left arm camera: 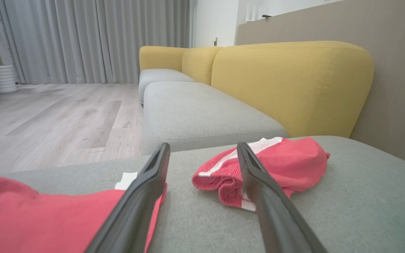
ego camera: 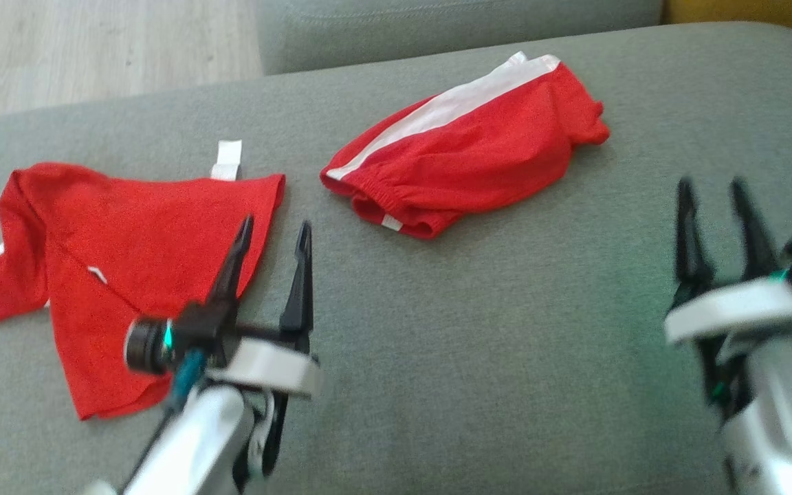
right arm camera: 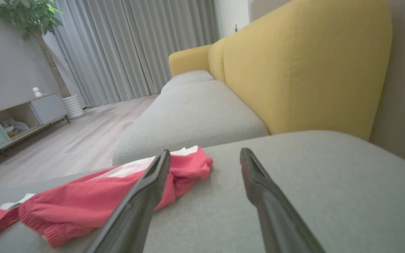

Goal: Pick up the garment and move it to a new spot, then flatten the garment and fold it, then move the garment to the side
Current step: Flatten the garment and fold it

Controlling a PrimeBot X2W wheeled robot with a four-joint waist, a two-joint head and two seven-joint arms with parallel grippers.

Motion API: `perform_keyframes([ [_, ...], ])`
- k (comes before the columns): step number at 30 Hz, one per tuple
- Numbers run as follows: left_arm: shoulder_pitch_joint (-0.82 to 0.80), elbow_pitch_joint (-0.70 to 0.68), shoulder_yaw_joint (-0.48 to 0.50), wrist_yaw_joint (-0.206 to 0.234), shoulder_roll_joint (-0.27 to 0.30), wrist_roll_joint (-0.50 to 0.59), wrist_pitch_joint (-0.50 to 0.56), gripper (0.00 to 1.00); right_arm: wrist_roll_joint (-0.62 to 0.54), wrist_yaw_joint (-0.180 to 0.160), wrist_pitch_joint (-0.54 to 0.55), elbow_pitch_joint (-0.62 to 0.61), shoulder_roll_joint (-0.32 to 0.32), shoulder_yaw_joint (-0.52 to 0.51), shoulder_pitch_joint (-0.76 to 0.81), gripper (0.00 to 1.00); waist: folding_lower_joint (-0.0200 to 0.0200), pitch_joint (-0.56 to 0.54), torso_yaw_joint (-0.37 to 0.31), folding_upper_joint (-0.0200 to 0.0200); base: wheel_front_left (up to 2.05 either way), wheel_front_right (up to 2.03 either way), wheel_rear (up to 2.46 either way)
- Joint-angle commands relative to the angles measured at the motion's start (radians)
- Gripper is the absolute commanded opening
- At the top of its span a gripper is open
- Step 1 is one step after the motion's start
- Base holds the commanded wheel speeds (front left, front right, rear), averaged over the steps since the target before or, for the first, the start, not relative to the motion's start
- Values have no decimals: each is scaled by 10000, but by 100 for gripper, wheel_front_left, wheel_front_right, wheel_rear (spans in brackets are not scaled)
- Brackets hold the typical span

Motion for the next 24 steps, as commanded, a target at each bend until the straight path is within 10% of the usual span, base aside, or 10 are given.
perform_keyframes([
  [1, -84, -355, 604, 10, 57, 189, -50, 100, -120, -7, -94, -505, 211, 72, 69, 100, 2, -107, -104, -1, 0, 0, 0],
  [12, 1222, -440, 2192, -912, -847, 1619, -50, 100, -724, -7, 150, -1882, 1315, -512, 1637, 100, 2, 69, -248, -1, 0, 0, 0],
  [24, 346, -332, 2622, -1800, -1452, 2606, -51, 100, -1545, -7, 1449, -2007, 1274, -1967, -482, 100, 2, 1747, 500, -1, 0, 0, 0],
])
